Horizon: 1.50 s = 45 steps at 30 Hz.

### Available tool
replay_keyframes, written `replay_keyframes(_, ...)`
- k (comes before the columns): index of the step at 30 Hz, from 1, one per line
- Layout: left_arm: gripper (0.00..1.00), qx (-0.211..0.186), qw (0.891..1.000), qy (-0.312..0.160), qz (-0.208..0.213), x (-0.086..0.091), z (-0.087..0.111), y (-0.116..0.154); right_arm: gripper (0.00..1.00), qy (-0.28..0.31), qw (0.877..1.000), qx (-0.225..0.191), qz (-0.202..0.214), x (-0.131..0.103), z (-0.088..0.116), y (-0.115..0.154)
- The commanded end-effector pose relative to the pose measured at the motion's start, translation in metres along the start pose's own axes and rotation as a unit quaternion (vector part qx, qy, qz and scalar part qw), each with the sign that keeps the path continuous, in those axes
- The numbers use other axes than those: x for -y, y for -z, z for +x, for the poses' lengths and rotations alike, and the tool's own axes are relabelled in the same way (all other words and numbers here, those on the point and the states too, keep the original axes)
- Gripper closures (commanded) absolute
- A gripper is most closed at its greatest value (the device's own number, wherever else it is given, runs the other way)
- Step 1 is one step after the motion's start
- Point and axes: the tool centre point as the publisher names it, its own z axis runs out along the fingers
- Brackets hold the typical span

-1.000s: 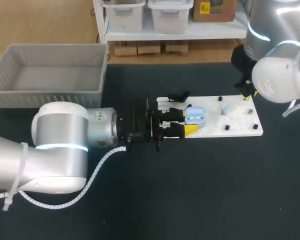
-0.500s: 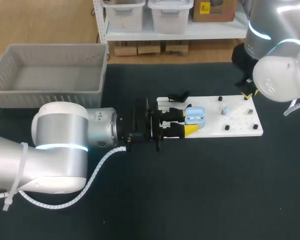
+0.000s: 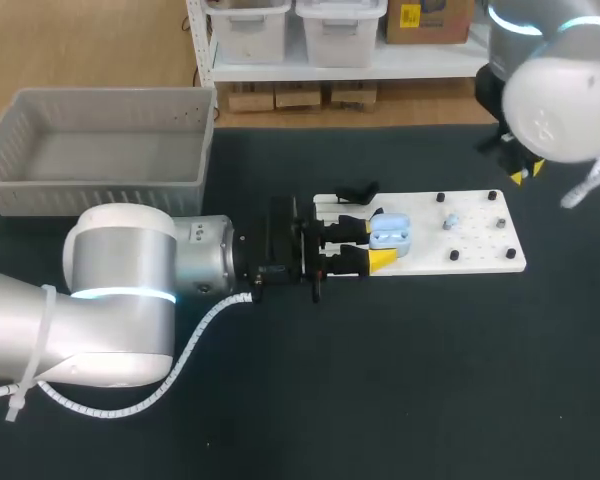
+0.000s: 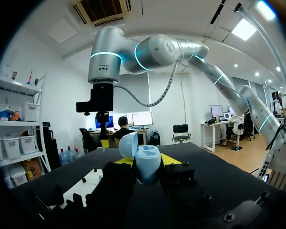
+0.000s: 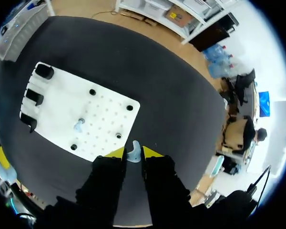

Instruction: Pick up each earbud case from the left stands, insert the matching earbuds, close the lid, and place the case in the box.

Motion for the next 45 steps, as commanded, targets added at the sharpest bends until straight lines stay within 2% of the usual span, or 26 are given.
replay_keyframes(1,1.0,0.001,1.0,-0.002,-0.004,0.002,0.001,0.0,1.0,-0.028,0.999,-0.035,0.025,-0.016,-0.005,0.008)
replay_keyframes(22,1.0,0.001,1.0,-0.002,-0.004,0.002,0.001,0.0,1.0,-0.03,0.999,-0.034,0.028,-0.017,-0.003,0.01)
replay_keyframes(29,1.0,0.001,1.0,-0.002,-0.004,0.002,0.001,0.0,1.0,-0.092,0.996,-0.01,-0.019,-0.017,0.032,0.041)
replay_keyframes(35,1.0,0.001,1.0,-0.002,-0.004,0.002,0.001,0.0,1.0,-0.136,0.99,-0.004,-0.033,-0.031,0.057,0.064)
replay_keyframes(41,1.0,0.001,1.0,-0.002,-0.004,0.002,0.001,0.0,1.0,-0.155,0.986,0.013,-0.056,-0.061,0.074,0.092)
replay_keyframes(43,1.0,0.001,1.0,-0.002,-0.004,0.002,0.001,0.0,1.0,-0.166,0.983,0.011,-0.075,-0.071,0.079,0.099)
replay_keyframes(45,1.0,0.001,1.0,-0.002,-0.004,0.002,0.001,0.0,1.0,-0.167,0.983,0.009,-0.074,-0.079,0.082,0.103)
